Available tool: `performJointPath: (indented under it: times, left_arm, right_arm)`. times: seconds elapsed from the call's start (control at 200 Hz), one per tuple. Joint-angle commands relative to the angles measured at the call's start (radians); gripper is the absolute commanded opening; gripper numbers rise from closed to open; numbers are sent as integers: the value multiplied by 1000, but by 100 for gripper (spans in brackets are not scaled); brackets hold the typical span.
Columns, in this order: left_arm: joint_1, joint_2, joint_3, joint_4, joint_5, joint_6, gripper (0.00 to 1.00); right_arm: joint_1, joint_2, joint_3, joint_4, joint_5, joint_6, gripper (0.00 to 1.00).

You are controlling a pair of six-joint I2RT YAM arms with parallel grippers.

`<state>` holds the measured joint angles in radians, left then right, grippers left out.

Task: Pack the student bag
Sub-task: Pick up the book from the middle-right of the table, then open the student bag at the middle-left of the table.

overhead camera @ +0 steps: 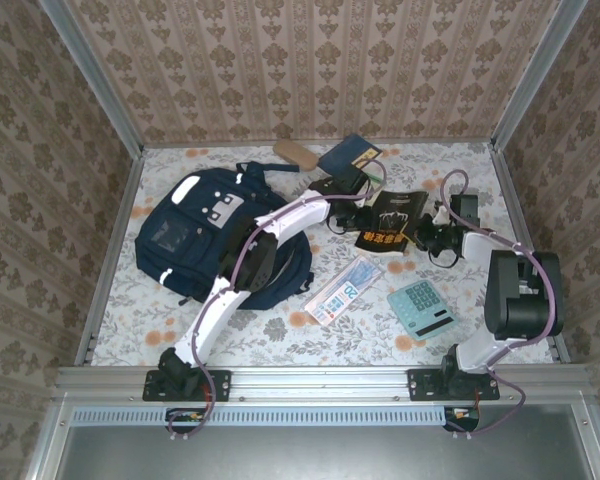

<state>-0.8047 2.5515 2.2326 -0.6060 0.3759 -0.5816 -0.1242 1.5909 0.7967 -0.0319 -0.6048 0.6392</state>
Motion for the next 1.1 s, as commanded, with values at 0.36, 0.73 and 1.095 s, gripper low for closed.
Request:
performJointPath:
  times: [0.36, 0.73, 1.095]
  left_arm:
    - [54, -465, -177, -49, -77, 68, 61]
    - [178, -879, -735, -152, -267, 218, 59]
    - [174, -913, -931, -162, -243, 279, 48]
  right_arm:
    - [20, -246, 22, -7, -110, 19, 0]
    - [73, -404, 29, -17, -133, 74, 0]
    - [172, -409, 14, 13, -88, 106, 0]
